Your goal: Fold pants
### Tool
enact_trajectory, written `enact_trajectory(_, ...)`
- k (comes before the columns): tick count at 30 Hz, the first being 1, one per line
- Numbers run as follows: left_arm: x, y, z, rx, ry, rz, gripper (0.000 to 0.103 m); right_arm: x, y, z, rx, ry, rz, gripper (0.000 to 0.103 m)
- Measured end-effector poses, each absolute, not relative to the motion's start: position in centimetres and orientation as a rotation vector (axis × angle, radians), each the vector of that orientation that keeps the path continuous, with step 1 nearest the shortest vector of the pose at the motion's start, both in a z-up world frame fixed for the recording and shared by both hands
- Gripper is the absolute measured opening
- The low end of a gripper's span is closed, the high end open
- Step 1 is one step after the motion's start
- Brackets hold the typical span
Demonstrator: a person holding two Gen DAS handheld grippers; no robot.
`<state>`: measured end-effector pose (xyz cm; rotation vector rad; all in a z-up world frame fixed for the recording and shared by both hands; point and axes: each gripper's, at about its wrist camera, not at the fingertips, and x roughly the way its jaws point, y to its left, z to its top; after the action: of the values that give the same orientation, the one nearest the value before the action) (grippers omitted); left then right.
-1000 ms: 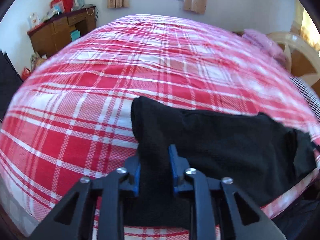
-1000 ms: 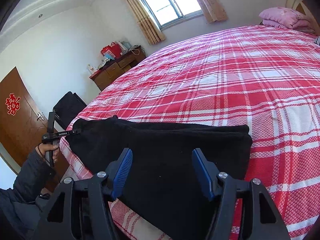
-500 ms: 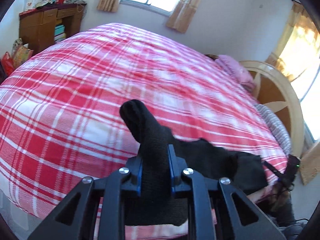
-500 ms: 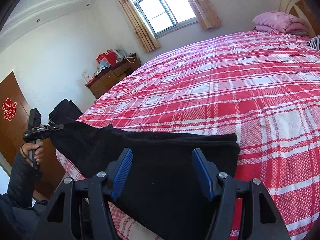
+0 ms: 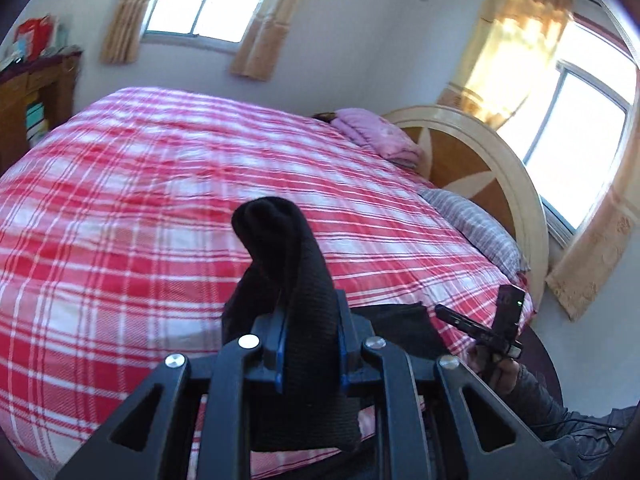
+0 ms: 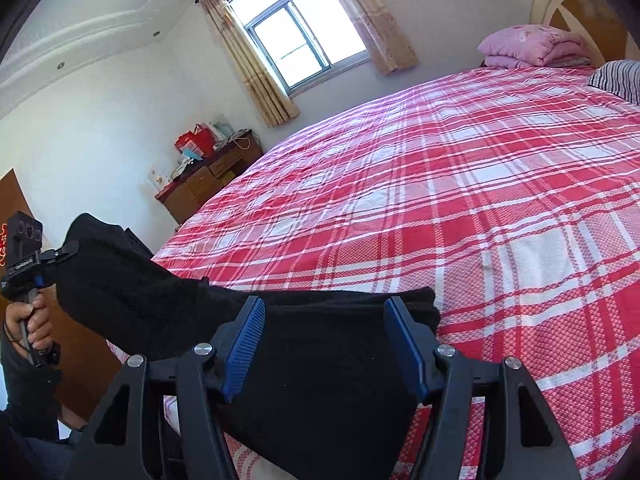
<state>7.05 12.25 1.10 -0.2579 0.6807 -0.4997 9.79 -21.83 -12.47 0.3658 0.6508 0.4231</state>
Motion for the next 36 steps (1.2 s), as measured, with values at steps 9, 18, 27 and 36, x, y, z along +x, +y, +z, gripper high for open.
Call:
enact_trajectory(9,9.6,5.2,1.4,-0.119,0.741,-0.647,0.019,9.6,-23.8,-12.0,0.399,0.632,0.353,0.064)
enact_trajectory(18,12.7,-2.1,-2.4,0.006,0.865,-0.713,0.019,9.7,-26.8,-12.3,0.491,0.611,0.257,0.064)
enact_trajectory(27,13.0,-8.2,-9.5,0.143,0.981,-0.722,0.022,9.8,-26.9,-12.7,0.502,0.620,0.252,0.064)
enact_trajectory(36,8.9,-7.5,-6.5,0.181,0.765,-0.735,0.063,9.9,-27.6,-12.4,0.537,0.631,0.256,0.064)
